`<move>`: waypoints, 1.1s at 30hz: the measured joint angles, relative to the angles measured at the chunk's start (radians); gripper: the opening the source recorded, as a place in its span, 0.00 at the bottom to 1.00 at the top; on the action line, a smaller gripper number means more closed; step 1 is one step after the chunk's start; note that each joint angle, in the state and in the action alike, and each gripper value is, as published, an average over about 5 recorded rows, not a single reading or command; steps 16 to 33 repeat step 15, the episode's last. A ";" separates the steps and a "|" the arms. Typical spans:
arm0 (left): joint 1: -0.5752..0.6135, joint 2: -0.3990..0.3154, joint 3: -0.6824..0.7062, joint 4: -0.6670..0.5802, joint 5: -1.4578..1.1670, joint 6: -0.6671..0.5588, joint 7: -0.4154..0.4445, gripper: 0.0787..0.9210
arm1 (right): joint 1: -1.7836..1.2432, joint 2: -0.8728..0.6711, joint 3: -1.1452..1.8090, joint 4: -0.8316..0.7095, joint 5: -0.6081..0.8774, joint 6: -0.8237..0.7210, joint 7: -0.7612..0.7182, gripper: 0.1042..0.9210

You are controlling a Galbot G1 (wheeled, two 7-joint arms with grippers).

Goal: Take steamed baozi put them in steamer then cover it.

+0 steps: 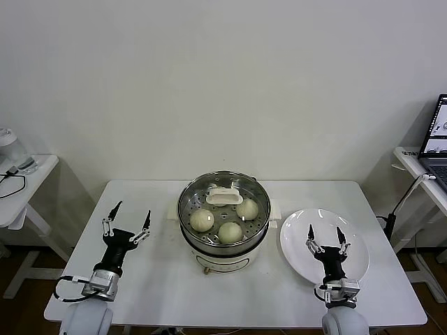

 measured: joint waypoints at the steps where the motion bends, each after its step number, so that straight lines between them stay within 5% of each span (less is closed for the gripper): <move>1: 0.003 0.000 -0.004 0.006 -0.009 -0.008 0.001 0.88 | -0.002 0.000 0.001 0.001 0.002 0.001 -0.001 0.88; 33: 0.028 -0.004 -0.025 0.042 -0.060 -0.057 0.007 0.88 | -0.015 -0.001 -0.001 0.006 0.014 0.014 -0.012 0.88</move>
